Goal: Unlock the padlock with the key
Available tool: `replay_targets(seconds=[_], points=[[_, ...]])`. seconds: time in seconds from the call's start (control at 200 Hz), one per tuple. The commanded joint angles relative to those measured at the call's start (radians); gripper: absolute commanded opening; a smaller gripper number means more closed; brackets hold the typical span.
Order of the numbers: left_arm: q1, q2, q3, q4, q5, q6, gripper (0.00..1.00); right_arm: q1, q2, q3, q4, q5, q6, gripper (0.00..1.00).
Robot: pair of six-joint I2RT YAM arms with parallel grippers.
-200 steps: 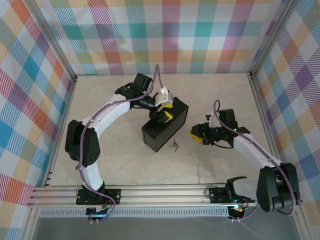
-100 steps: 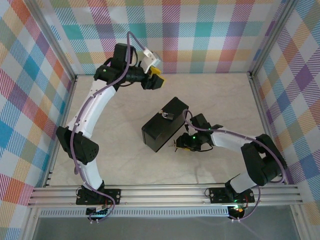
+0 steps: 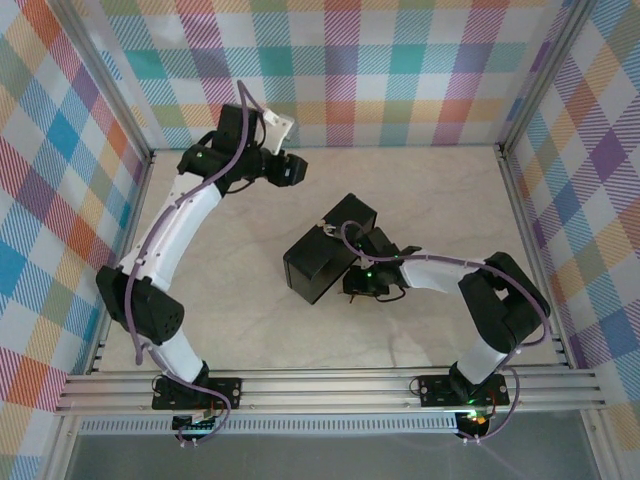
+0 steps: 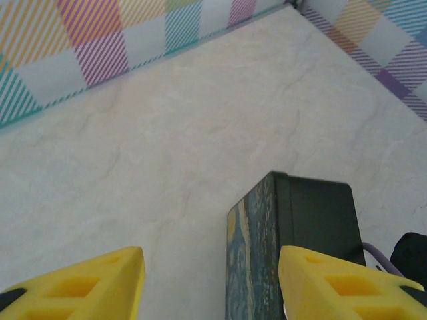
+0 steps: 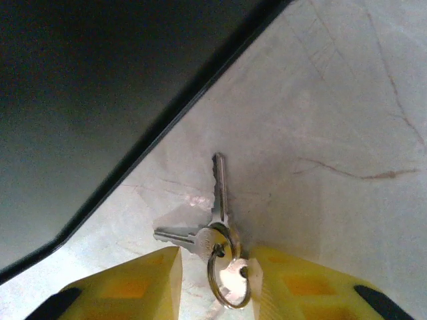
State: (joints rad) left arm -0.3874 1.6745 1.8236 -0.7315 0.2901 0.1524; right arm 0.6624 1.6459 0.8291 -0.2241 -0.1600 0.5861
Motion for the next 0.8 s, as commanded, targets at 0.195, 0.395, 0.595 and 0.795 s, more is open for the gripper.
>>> replay_targets(seconds=[0.195,0.395,0.595,0.795], points=[[0.009,-0.147,-0.178,0.036,-0.164,-0.163,0.51,0.029,0.006,-0.114,0.046,0.146,-0.008,0.14],[-0.035,-0.198,-0.268,0.020,-0.129,-0.195,0.48,0.004,-0.047,-0.160,0.065,0.168,-0.022,0.02],[-0.141,-0.203,-0.371,0.011,-0.071,-0.267,0.42,-0.059,-0.199,-0.215,0.107,0.059,-0.071,0.00],[-0.212,-0.271,-0.477,0.091,-0.015,-0.360,0.43,-0.147,-0.390,-0.222,0.043,-0.069,-0.074,0.00]])
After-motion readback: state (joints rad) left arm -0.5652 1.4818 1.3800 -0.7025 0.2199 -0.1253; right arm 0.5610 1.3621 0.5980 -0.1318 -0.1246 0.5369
